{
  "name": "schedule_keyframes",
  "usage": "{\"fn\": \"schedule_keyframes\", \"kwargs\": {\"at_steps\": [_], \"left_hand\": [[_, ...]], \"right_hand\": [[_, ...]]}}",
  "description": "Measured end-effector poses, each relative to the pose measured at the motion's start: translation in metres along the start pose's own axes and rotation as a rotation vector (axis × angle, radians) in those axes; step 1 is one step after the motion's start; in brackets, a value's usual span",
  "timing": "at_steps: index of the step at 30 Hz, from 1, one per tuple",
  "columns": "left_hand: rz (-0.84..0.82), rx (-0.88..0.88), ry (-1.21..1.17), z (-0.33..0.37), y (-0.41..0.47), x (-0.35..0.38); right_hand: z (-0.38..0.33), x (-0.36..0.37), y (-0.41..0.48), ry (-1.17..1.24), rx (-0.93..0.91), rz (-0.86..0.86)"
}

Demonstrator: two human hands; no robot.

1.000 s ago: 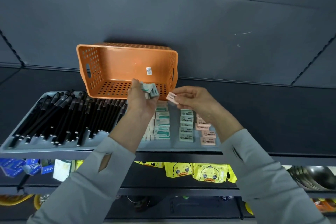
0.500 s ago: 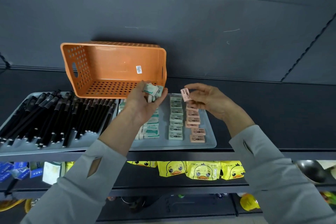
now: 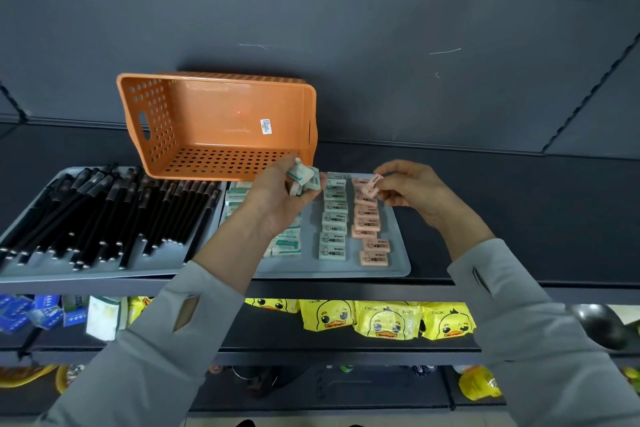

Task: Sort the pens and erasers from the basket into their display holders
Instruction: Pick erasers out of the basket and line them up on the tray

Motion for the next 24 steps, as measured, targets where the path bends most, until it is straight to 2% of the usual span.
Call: {"fn": "schedule_keyframes", "kwargs": {"at_steps": [5, 10, 14, 17, 19, 21, 24], "left_hand": [[-0.037, 0.012, 0.141, -0.006, 0.000, 0.004], [-0.046, 0.005, 0.165, -0.008, 0.003, 0.004], [-0.071, 0.000, 0.165, -0.010, 0.002, 0.007], [-0.099, -0.008, 0.133, -0.012, 0.002, 0.009], [-0.124, -0.027, 0.094, -0.015, 0.001, 0.013], [-0.112, -0.008, 0.115, -0.015, 0.004, 0.017], [-0.076, 0.047, 0.143, -0.011, 0.009, 0.023]], "right_hand": [[0.003, 0.002, -0.003, -0.180, -0.067, 0.006], [-0.003, 0.000, -0.002, -0.374, -0.163, 0.072], [-0.009, 0.005, -0.002, -0.547, -0.185, 0.005], [-0.017, 0.009, 0.000, -0.524, -0.207, 0.026], [-0.030, 0.014, 0.000, -0.366, -0.239, 0.073], [-0.037, 0.033, -0.002, -0.161, -0.198, -0.005], [-0.043, 0.051, 0.001, -0.317, -0.244, -0.063]]}}
Point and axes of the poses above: each hand's wrist, its own y-axis towards the middle knuckle, its own x-axis out of the palm, z = x × y, the point moved 9 cm from there along y, towards the middle knuckle, and after that the axes turned 9 degrees about -x, right-handed, at the moved point
